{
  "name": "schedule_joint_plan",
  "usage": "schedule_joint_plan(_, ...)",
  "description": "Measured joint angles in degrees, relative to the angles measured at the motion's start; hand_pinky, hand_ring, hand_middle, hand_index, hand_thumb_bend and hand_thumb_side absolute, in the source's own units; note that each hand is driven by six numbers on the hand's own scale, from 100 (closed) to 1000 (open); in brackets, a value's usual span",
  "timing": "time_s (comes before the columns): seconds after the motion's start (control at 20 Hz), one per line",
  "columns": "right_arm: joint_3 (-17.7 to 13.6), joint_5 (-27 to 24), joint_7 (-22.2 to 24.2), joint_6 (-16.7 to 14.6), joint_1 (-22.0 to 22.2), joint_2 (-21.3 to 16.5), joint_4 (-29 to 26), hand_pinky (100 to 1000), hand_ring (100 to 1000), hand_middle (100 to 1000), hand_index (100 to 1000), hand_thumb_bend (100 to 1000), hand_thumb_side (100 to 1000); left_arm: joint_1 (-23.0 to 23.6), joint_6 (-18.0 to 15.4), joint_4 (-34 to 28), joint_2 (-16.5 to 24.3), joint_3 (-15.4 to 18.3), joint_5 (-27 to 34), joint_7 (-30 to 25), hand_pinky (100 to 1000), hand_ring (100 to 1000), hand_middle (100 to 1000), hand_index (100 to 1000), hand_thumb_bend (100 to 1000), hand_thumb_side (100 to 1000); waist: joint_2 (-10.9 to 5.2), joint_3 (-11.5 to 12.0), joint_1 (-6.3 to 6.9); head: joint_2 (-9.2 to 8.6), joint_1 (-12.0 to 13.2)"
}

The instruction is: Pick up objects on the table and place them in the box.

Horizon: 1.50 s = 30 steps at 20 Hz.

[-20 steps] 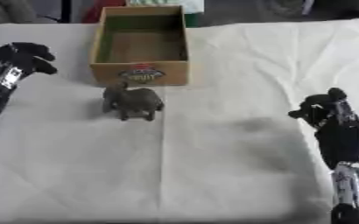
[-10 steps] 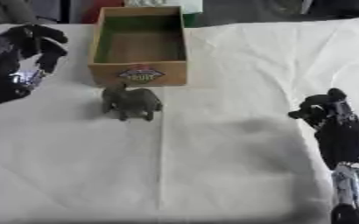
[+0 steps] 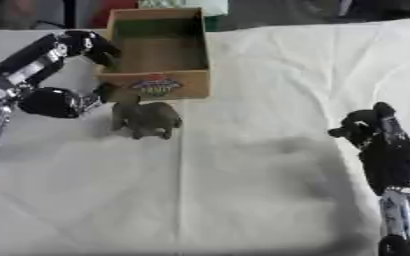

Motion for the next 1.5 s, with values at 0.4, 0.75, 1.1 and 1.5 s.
schedule_joint_plan(0.4, 0.02, 0.01, 0.13, 0.13, 0.05, 0.00, 0.00, 606, 474, 493, 586, 100, 765, -3.78, -1.96, 5.55, -0.03, -3.83, -3.50, -1.93, 724, 678, 705, 813, 274, 439, 0.00, -0.32, 0.05, -0.03, 0.32)
schedule_joint_plan(0.75, 0.06, 0.02, 0.18, 0.18, 0.10, 0.00, 0.01, 606, 474, 493, 587, 100, 768, -5.53, -2.74, 9.48, -0.76, -5.36, -6.15, -2.40, 733, 697, 730, 819, 294, 459, 0.00, -0.36, 0.05, -0.03, 0.57)
schedule_joint_plan(1.1, 0.33, 0.04, 0.26, 0.24, 0.32, 0.00, 0.10, 606, 473, 493, 587, 100, 769, -7.14, -3.74, 13.63, -2.31, -6.17, -9.58, -2.19, 785, 767, 784, 823, 326, 479, -0.01, -0.39, 0.01, -0.03, 0.78)
schedule_joint_plan(1.5, 0.35, 0.14, 0.42, 0.18, 0.46, 0.00, 0.16, 606, 473, 493, 587, 100, 771, -8.27, -4.90, 17.83, -3.84, -7.32, -12.99, -1.68, 787, 770, 788, 825, 341, 506, -0.01, -0.41, -0.01, -0.02, 0.84)
